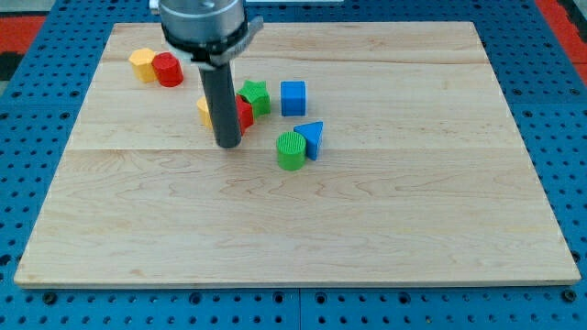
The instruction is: Move red star along with yellow heart to yellow hexagon
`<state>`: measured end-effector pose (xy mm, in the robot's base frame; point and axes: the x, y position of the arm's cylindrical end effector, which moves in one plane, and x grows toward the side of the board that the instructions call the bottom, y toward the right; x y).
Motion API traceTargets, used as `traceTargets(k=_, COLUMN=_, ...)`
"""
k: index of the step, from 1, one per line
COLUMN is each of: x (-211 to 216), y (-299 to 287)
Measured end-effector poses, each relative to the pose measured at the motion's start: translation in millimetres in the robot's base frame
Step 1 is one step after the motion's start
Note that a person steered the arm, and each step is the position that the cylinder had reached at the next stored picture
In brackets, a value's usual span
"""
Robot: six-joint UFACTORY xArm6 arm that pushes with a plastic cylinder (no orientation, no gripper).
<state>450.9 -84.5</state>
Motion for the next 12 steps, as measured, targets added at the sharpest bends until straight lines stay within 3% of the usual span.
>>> traceTargets(k=1, x=12.9, y=16.1)
traceTargets(k=3, x=-37.9, y=41.3)
traceTargets(k=9, x=-68.0, y=-36.2)
traceTargets(k=12, x=-74.3, y=-23.9)
